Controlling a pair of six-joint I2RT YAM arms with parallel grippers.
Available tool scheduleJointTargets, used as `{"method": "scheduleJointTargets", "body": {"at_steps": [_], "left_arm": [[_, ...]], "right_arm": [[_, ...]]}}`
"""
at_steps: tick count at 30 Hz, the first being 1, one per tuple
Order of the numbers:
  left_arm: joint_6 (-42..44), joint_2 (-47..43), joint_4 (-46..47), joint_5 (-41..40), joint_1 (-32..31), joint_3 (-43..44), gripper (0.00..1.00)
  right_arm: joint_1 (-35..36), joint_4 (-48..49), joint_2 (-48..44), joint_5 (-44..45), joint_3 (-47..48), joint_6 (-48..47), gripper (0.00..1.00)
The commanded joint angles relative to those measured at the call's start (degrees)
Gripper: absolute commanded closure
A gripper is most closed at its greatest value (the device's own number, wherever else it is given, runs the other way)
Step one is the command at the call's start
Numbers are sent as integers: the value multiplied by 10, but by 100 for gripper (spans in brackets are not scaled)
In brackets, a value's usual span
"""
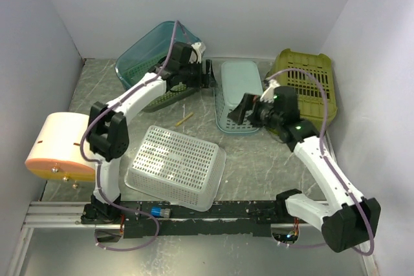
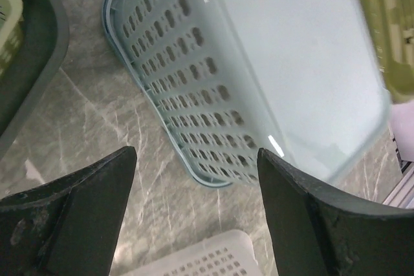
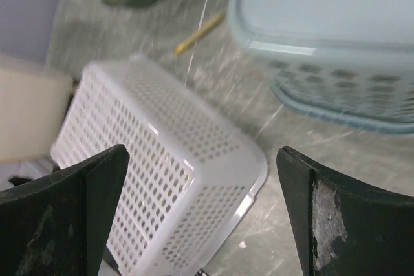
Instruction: Turn the large container upside down
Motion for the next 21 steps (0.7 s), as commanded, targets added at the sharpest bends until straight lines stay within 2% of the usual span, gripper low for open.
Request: {"method": "scheduleJointTargets", "body": {"at_steps": [1, 4, 8, 10, 14, 21], "left_arm": [[42, -128, -13, -60, -14, -25, 14], [82, -171, -50, -103, -13, -33, 10], [101, -244, -67, -171, -1, -85, 3], [95, -291, -60, -163, 41, -123, 0], [93, -323, -72, -122, 106, -161, 0], [113, -314, -95, -105, 112, -161, 0]], "right_arm": [[100, 97, 20, 59, -59, 67, 0], [134, 162, 67, 83, -73, 97, 0], [136, 243, 145, 119, -72, 134, 0], [136, 279, 191, 116, -55, 142, 0], [133, 314, 273, 168, -8, 150, 0], [91, 355, 381, 219, 98, 158, 0]]}}
